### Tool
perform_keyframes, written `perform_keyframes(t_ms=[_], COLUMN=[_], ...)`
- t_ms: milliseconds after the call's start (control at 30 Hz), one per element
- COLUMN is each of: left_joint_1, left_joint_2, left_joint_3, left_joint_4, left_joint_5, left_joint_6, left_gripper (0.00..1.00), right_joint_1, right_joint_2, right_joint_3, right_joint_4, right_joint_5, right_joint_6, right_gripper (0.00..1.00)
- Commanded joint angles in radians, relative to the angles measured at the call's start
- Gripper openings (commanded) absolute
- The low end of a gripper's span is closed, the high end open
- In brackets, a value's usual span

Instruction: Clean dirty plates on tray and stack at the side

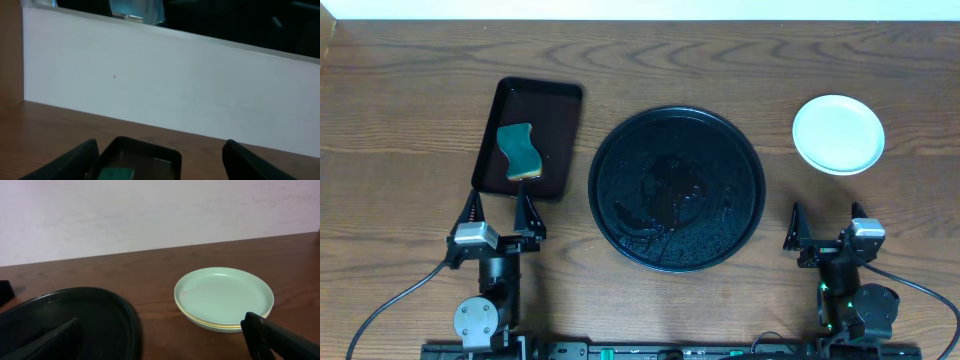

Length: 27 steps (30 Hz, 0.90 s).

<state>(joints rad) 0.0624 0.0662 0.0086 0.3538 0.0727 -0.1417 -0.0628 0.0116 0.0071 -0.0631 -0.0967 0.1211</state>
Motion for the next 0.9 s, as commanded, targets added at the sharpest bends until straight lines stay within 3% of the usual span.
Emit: perform_keyframes(t_ms=[0, 400, 867], left_joint_1=[-0.002, -0.002, -0.002], left_joint_2=[-0.031, -0.064, -0.064], left_joint_3=[-0.005, -0.005, -0.005], left_joint_4=[-0.027, -0.010, -0.330], left_joint_5=[-0.005, -0.001, -0.002], left_joint_6=[0.045, 0.082, 0.085], left_gripper=[0.80, 0.80, 0.80], right_joint_1=[-0.005, -0.005, -0.005], right_joint_2=[-0.006, -0.006, -0.006], right_joint_3=[-0.002, -0.002, -0.002], right_joint_4=[-0.005, -0.005, -0.005], right_joint_5=[0.002, 0.002, 0.002], right_joint_6=[-0.011, -0.011, -0.011], right_gripper=[0.99, 0.99, 0.99])
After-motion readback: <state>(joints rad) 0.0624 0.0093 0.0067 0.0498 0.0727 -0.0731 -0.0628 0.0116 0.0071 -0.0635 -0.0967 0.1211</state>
